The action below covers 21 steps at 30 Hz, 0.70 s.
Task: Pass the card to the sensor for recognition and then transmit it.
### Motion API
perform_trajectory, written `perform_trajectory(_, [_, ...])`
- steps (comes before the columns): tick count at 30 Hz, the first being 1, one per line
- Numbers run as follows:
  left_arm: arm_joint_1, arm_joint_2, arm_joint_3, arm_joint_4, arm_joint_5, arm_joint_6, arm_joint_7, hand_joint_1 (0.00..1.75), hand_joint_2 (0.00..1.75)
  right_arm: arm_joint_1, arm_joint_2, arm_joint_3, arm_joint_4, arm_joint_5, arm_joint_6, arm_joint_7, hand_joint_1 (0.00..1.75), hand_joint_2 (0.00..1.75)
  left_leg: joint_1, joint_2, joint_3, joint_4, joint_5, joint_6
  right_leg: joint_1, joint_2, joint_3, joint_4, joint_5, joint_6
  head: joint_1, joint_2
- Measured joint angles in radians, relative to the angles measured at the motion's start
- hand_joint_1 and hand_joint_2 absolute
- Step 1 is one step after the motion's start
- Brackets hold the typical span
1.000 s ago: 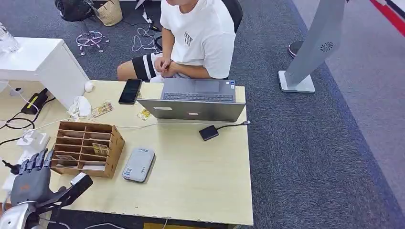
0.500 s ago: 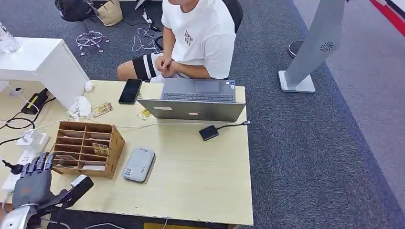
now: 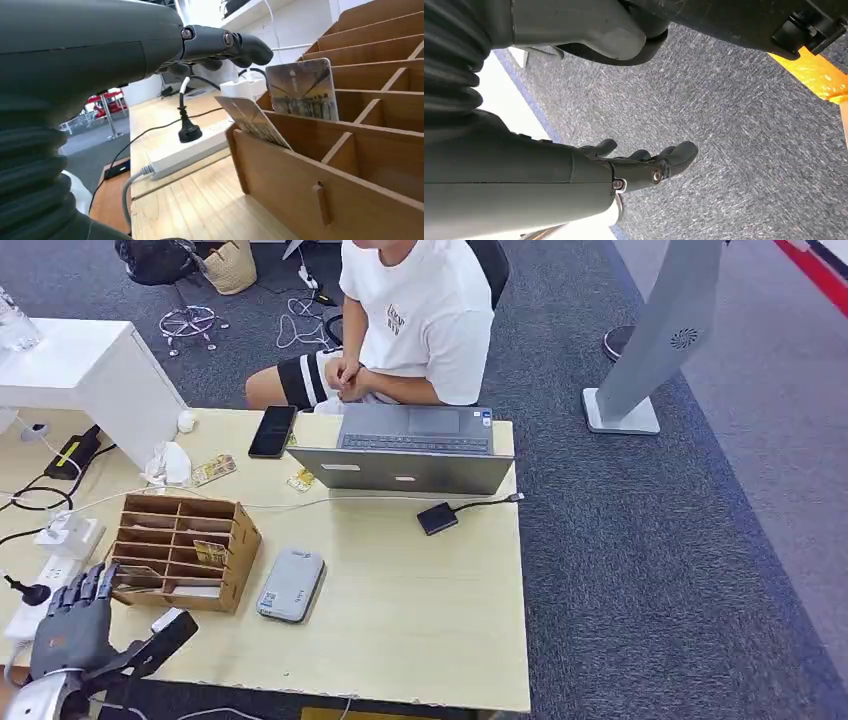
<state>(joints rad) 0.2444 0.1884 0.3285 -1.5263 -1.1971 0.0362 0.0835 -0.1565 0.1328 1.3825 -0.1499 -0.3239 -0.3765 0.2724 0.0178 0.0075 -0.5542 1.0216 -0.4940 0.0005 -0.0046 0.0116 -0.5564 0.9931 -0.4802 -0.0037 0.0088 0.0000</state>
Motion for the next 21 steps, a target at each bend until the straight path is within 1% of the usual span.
perform_trajectory(9, [-0.024,0.000,0.000,0.040,0.001,0.000,-0.003,0.00,1.75,-0.001,0.000,0.014,0.000,0.000,0.000,0.004,0.00,1.75,0.000,0.000,0.000,0.000,0.000,0.000,0.000,0.000,0.000,0.000,0.000,0.000,0.000,0.000])
perform_trajectory(21, [-0.038,0.000,0.001,0.049,0.004,0.002,-0.006,0.00,1.75,-0.002,0.000,0.015,0.000,0.000,0.000,0.002,0.00,1.75,0.000,0.000,0.000,0.000,0.000,0.000,0.000,0.000,0.000,0.000,0.000,0.000,0.000,0.000])
